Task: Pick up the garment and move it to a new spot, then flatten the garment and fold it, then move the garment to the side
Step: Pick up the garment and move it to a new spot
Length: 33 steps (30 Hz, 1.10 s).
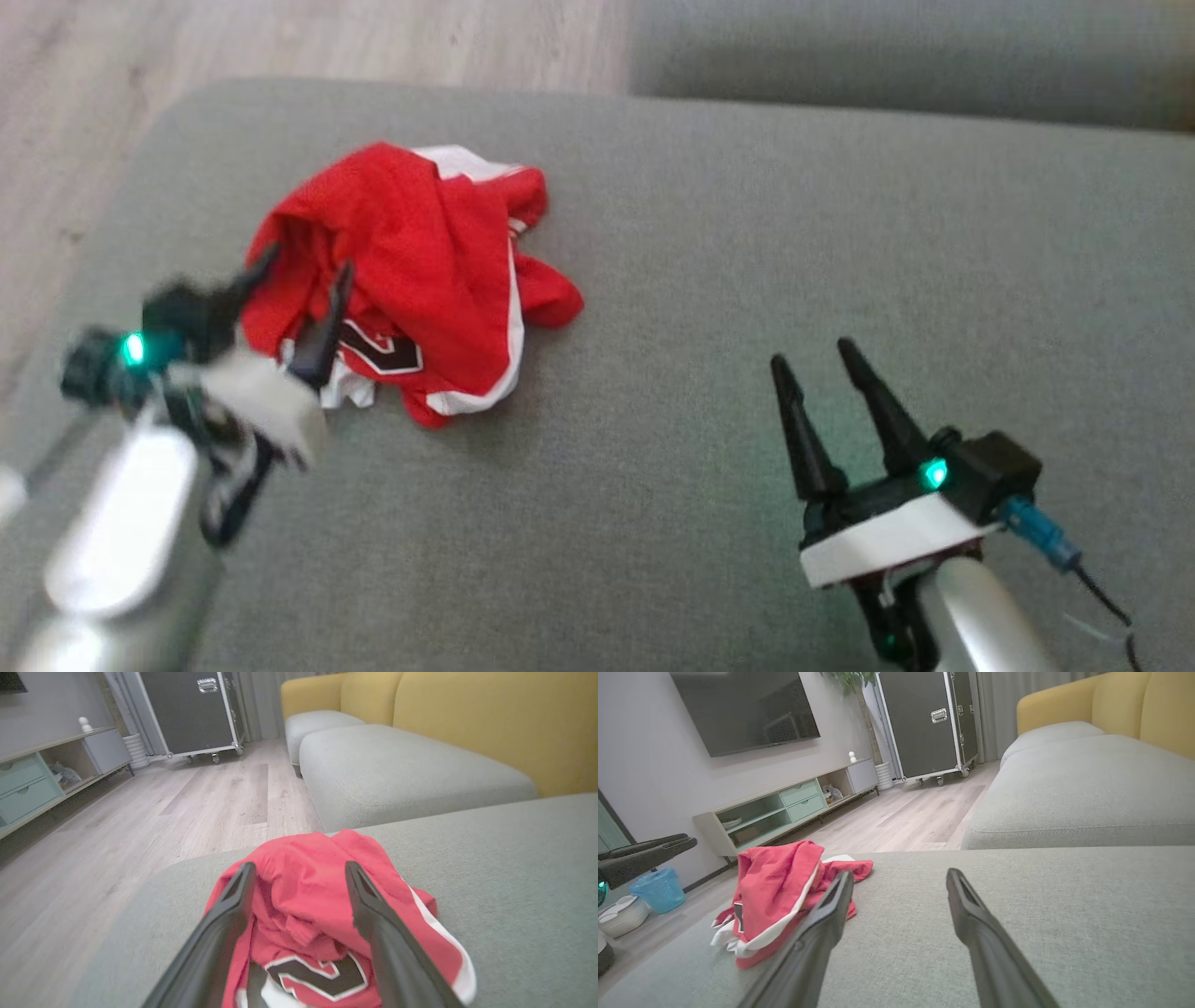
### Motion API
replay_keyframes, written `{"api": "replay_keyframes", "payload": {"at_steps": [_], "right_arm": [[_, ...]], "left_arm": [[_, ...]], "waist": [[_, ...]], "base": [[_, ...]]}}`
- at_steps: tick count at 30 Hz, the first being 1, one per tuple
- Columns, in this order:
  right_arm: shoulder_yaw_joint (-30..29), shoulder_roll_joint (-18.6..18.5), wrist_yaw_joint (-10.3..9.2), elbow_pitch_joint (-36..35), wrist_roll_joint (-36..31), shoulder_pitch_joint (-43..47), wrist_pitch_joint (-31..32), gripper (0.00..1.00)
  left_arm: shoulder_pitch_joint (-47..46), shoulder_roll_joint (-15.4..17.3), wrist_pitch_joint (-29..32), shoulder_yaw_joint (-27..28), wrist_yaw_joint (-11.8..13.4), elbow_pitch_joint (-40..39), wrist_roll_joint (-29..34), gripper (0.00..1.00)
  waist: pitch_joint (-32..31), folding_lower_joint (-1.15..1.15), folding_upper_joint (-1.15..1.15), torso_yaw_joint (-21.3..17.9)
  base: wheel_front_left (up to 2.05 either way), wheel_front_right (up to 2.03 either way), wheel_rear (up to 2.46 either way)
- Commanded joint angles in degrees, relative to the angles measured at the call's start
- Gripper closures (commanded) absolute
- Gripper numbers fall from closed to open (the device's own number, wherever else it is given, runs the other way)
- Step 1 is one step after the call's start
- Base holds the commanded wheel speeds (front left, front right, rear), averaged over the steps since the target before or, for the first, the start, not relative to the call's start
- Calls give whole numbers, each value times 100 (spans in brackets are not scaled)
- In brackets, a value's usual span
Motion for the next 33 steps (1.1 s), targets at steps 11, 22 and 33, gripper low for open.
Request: {"api": "replay_keyframes", "payload": {"at_steps": [11,22,33], "right_arm": [[-40,-27,-4,-364,-77,-631,-62,0],[-105,-27,-4,-403,-91,-757,-62,0],[-96,-27,-4,-286,-5,-575,-62,0]], "left_arm": [[-2131,1083,1619,-763,11,1263,-1124,0],[-2573,1178,1686,-1287,10,1862,-1912,87],[-2567,1374,71,-1429,10,1536,-2441,100]], "waist": [[1042,-1,0,-597],[1270,-1,0,-797],[625,-1,0,-781]], "base": [[0,0,0],[0,0,0],[0,0,0]]}}
